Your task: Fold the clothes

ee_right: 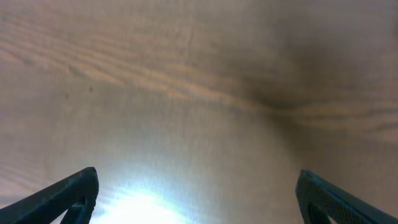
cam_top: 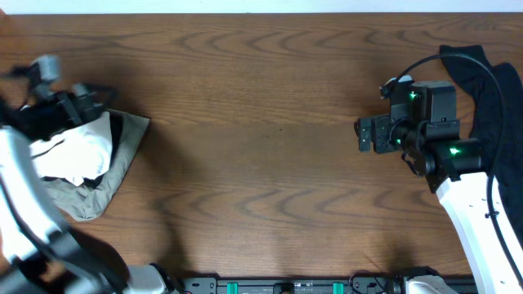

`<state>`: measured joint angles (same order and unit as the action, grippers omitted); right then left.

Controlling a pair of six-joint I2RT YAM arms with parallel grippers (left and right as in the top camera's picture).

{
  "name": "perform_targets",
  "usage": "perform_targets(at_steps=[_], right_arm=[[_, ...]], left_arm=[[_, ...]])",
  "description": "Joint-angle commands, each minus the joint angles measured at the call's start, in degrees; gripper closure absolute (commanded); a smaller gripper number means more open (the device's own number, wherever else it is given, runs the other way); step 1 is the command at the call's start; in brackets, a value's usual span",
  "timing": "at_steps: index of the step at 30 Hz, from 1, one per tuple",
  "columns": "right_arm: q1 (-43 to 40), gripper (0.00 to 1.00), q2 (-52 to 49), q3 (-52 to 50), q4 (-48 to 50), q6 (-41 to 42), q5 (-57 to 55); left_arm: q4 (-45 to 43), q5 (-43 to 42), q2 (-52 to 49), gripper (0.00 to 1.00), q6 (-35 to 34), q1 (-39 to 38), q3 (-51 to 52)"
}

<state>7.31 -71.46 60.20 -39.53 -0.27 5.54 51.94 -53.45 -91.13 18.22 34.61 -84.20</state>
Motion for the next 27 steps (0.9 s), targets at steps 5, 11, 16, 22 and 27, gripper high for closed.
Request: perform_targets(at_steps=[5, 11, 16, 22, 27], right_arm=[[-0.9, 0.01, 0.3, 0.1, 5.3, 0.2, -0.2], [-0.9, 0.01, 0.3, 0.1, 8.4, 0.2, -0.2], [-1.0, 0.01, 1.3, 0.1, 5.3, 1.3, -0.2], [-1.0, 0.01, 8.5, 0.1, -2.1, 3.7, -0.5], [-1.0, 0.01, 20.5, -1.2, -7.2, 9.3, -5.6]], left_arm=[[-0.2, 19.2, 10.5, 0.02, -0.5, -21.6, -0.6], [1.3, 19.5, 10.6, 0.02, -0.5, -32.3, -0.5], [1.6, 21.0, 11.0, 0.02, -3.7, -34.2, -0.6], [9.0, 27.7, 15.6, 0.02, -4.8, -35.2, -0.3], [10.1, 30.6, 26.6, 0.02, -5.6, -37.3, 4.4]])
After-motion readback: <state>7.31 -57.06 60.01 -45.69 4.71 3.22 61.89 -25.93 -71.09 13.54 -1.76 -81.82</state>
